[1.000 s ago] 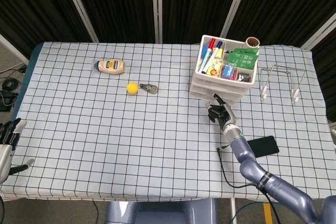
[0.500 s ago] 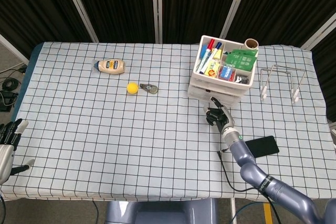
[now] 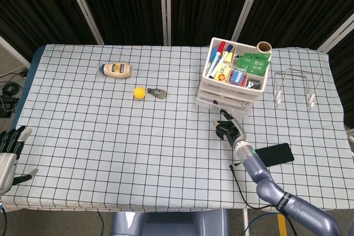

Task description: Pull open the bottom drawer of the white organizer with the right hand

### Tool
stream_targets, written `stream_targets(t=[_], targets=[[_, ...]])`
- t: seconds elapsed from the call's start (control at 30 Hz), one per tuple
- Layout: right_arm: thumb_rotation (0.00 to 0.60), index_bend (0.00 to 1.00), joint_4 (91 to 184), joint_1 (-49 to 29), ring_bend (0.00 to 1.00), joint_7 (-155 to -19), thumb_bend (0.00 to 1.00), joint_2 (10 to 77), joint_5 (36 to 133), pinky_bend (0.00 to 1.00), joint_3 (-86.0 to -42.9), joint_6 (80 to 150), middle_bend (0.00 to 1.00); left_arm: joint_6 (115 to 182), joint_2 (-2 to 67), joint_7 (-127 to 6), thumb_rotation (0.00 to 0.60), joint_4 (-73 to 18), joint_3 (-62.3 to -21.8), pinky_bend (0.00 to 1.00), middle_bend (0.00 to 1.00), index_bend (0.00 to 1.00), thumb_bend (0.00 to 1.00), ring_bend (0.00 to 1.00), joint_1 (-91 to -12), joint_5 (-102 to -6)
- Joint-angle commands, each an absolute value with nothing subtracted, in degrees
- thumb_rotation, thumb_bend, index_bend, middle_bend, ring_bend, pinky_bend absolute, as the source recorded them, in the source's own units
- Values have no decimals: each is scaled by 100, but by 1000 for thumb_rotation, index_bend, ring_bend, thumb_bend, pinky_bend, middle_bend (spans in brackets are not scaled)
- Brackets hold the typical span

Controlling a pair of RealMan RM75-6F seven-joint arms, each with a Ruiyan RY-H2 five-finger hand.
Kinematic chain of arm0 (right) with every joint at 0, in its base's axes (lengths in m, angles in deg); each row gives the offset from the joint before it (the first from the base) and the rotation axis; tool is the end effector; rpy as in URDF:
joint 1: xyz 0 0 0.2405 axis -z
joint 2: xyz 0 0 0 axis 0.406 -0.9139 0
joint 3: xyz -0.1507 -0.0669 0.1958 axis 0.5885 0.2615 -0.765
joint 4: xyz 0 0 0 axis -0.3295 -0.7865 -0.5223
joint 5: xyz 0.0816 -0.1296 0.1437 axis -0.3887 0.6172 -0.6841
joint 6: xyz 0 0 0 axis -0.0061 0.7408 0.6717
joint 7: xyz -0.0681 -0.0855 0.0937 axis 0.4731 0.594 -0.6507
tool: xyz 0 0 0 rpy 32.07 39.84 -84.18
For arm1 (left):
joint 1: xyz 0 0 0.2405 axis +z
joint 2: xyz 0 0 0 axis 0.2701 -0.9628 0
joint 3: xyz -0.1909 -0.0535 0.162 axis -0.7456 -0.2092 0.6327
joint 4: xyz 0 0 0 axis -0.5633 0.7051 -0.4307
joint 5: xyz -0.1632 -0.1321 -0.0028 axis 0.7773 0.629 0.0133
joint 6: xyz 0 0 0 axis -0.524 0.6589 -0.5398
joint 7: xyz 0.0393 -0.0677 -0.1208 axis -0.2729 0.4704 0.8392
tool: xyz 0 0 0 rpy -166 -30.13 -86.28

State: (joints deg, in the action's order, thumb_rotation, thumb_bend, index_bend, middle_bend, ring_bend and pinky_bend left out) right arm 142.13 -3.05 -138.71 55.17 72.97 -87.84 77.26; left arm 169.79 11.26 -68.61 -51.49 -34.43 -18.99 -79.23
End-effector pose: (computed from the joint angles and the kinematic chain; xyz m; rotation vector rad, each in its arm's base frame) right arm -0.1968 -0.3494 -0.0351 0.3656 -2.6130 1.4305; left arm -0.3048 0.1636 0.1583 -1.4349 -0.8641 -0.7906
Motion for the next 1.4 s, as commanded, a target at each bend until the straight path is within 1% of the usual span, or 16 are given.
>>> stream_targets(t=[0.03,0.3,0.97,1.4], targets=[[600,281,14330,-195,906,-13960,401,5471,7475,932,-8770,7674,913,16966,1135,-6889,600,-5154,-3438,0,0,0,15,0,-1903,-7919],[600,281,14669,54,906,-14200,403,5362,7941,932,-8730,7622,913,16959,1122,-6883,600,-5172,-3436,0,0,0,15,0,-1905,-7914],[600,288,14965,370,906,-14739,403,5232,8735,932,-8479,7659,914,16991,1103,-6858,600,-5186,-3424,0,0,0,15,0,-1887,-7936],[600,289,15244,475,906,-15029,403,5080,9242,932,-8108,7881,913,16980,1091,-6871,600,-5215,-3418,0,0,0,15,0,-1883,-7924]])
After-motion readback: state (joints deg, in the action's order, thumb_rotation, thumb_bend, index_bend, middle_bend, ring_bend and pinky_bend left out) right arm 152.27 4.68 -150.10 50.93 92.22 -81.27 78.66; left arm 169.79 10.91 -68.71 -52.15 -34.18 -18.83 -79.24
